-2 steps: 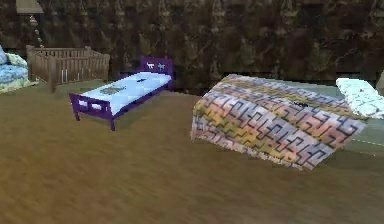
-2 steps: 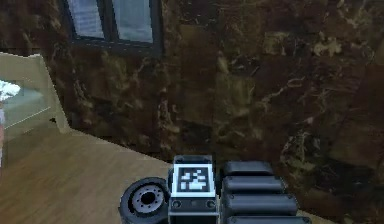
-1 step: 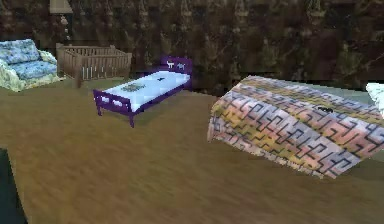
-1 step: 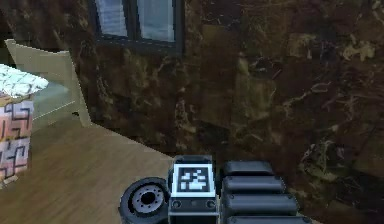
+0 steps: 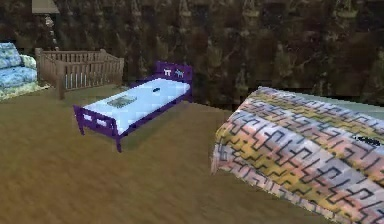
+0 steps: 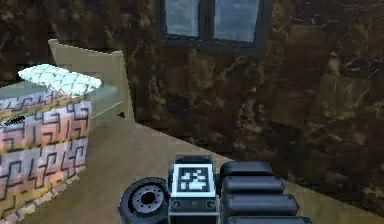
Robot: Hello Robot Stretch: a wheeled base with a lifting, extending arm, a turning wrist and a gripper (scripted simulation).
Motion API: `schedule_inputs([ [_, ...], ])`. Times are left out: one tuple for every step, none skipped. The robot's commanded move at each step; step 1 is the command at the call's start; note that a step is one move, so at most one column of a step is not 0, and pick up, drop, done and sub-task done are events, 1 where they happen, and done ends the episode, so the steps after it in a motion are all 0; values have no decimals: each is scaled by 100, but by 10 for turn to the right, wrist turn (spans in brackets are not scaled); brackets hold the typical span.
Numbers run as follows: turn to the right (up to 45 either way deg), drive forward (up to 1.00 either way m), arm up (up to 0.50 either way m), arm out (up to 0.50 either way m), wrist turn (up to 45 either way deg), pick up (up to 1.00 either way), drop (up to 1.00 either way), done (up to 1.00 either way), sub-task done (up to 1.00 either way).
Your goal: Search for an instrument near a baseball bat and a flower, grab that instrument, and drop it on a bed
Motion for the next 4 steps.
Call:
schedule_inputs([
  [-60,0,0,0,0,0,0,0,0],
  [0,100,0,0,0,0,0,0,0],
  [-30,0,0,0,0,0,0,0,0],
  [0,90,0,0,0,0,0,0,0],
])
